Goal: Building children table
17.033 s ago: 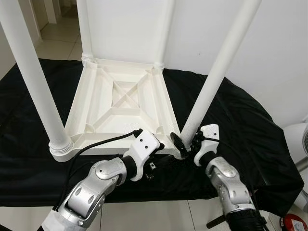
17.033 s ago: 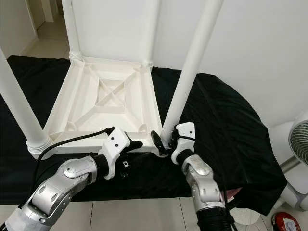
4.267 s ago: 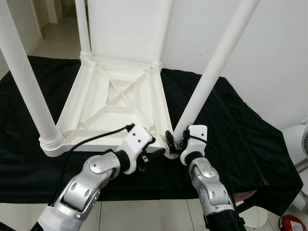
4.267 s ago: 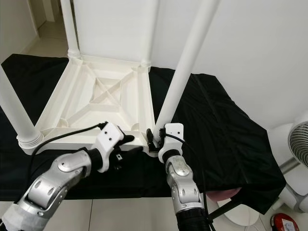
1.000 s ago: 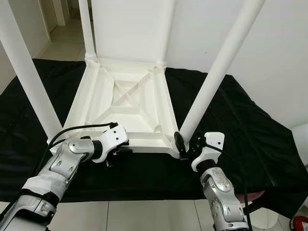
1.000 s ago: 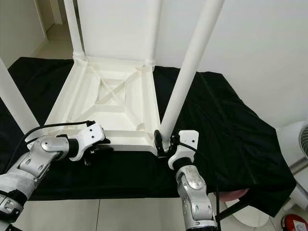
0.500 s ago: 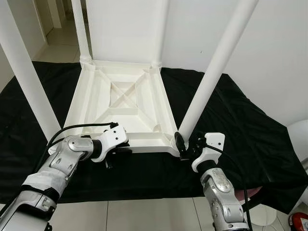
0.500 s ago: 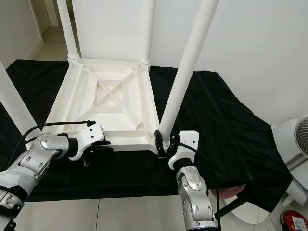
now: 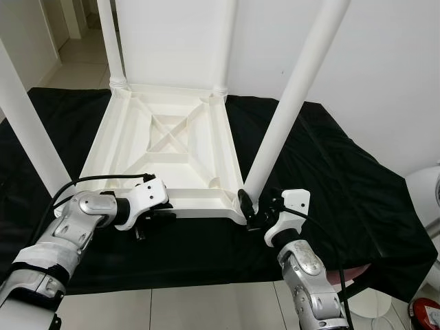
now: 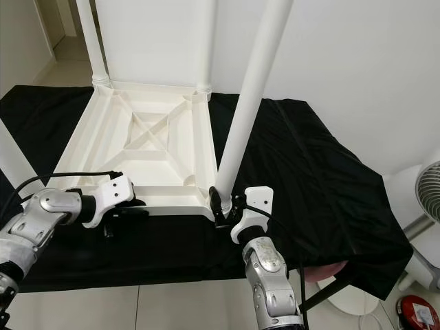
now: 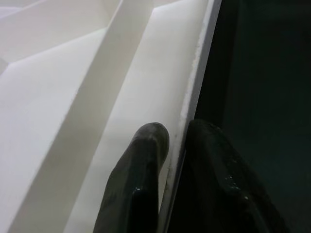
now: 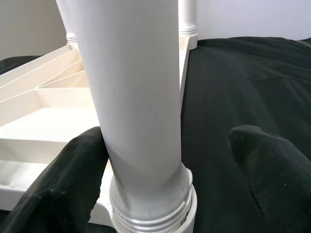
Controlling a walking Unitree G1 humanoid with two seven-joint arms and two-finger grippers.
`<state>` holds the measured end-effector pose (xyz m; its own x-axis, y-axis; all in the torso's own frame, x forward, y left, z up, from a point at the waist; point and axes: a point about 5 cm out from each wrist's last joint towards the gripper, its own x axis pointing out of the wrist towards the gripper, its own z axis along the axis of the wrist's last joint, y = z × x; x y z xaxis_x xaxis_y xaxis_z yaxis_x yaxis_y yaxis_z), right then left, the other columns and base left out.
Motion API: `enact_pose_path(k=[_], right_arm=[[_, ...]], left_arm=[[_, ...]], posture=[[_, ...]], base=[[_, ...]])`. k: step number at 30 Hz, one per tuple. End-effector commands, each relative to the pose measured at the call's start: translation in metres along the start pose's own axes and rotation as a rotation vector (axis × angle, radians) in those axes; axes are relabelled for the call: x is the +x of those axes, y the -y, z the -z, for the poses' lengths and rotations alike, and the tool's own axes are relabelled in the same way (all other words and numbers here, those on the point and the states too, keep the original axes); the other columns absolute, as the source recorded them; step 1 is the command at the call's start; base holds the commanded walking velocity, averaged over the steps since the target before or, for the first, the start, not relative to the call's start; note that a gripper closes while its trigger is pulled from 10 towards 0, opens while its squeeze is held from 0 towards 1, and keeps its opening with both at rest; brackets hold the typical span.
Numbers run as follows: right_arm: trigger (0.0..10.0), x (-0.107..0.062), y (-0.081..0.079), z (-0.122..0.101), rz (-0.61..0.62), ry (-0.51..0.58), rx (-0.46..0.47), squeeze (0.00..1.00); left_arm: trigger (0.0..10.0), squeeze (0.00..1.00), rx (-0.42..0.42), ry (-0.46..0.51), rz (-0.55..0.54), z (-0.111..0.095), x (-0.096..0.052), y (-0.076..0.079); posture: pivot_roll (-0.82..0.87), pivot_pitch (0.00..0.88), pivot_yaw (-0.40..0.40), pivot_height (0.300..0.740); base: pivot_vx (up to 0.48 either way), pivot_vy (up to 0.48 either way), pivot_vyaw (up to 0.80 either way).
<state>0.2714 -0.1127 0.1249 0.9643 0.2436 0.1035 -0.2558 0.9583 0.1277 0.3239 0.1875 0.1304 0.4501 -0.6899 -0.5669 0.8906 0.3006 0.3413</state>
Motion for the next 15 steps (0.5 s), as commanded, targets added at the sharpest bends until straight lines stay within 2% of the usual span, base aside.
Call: enact_pose_path(k=[1,5,6,9,15], right_arm=[[10.0,-0.007,0.021,0.002,0.089,-0.014,-0.023,0.00],[10.0,-0.008,0.023,0.001,0.100,-0.012,-0.028,0.00],[10.0,-0.008,0.023,0.001,0.100,-0.012,-0.028,0.00],[10.0,-0.009,0.024,0.002,0.103,-0.013,-0.030,0.00],[10.0,-0.007,0.023,0.002,0.095,-0.013,-0.030,0.00]], left_arm=[[0.0,0.00,-0.052,-0.080,-0.145,0.018,-0.035,-0.018],[0.0,0.00,-0.089,-0.099,-0.198,0.026,-0.050,-0.019],[0.0,0.00,-0.089,-0.099,-0.198,0.026,-0.050,-0.019],[0.0,0.00,-0.129,-0.090,-0.228,0.031,-0.062,-0.012],[0.0,0.00,-0.149,-0.077,-0.248,0.031,-0.064,-0.007]], posture=[[-0.04,0.000,-0.074,0.740],[-0.05,0.000,-0.071,0.740],[-0.05,0.000,-0.071,0.740],[-0.05,0.000,-0.072,0.740],[-0.04,0.000,-0.087,0.740]], base=[[0.000,0.000,0.00],[0.000,0.000,0.00],[0.000,0.000,0.00],[0.000,0.000,0.00],[0.000,0.000,0.00]])
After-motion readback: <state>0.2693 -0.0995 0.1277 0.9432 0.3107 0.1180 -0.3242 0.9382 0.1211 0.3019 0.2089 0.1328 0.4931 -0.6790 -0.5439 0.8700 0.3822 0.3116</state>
